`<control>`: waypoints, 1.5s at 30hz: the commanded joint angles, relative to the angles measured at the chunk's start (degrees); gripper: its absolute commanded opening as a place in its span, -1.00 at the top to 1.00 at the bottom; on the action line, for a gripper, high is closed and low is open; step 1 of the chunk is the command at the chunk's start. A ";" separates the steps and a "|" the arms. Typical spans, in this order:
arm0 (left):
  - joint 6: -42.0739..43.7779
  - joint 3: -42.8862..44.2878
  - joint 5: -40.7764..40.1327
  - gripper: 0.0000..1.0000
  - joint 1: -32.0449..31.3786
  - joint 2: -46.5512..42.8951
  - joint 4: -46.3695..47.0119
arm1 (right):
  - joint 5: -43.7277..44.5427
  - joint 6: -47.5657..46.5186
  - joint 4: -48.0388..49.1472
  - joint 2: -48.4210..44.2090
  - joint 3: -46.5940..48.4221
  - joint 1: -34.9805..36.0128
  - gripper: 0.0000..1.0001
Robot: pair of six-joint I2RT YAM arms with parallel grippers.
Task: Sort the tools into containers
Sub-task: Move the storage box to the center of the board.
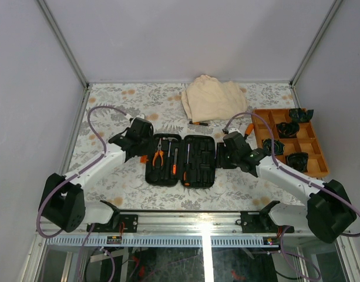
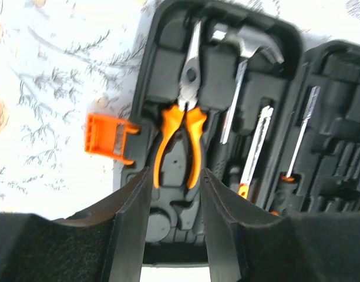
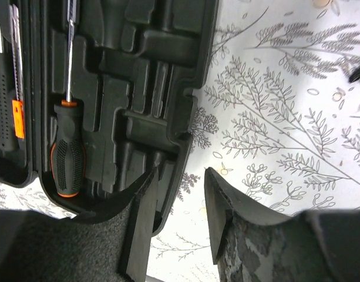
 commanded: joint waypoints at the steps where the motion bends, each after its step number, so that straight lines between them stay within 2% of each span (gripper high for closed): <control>1: -3.13 -3.38 -2.61 0.24 0.32 -3.41 -1.75 | -3.69 1.95 3.25 0.99 -1.31 0.31 0.09; 10: 0.06 -0.80 -3.09 0.20 0.41 -6.94 -4.99 | -4.76 1.43 6.48 8.41 -1.24 0.31 0.07; 17: 5.88 2.02 -5.94 0.19 0.39 -9.10 -7.58 | -4.80 -1.87 7.03 12.94 0.02 0.31 0.42; 24: 7.98 1.89 -8.40 0.18 0.50 -11.81 -8.58 | -4.61 -10.99 4.93 17.33 5.11 0.31 0.71; 33: 7.98 0.75 -9.51 0.17 0.53 -13.52 -8.03 | -4.34 -24.41 1.81 24.44 13.37 0.31 0.88; 37: 7.94 0.84 -9.44 0.17 0.50 -13.45 -8.05 | -5.97 -28.46 0.97 27.50 15.38 0.31 0.88; 39: 7.84 0.75 -9.63 0.17 0.55 -13.51 -8.05 | -6.21 -29.25 0.59 28.05 16.21 0.31 0.82; 42: 7.60 0.66 -10.77 0.14 0.51 -13.74 -8.20 | -5.71 -28.40 1.15 26.55 16.75 0.31 0.61; 45: 7.20 0.67 -12.69 0.09 0.51 -13.93 -8.87 | -4.29 -27.02 1.05 23.51 17.53 0.30 0.29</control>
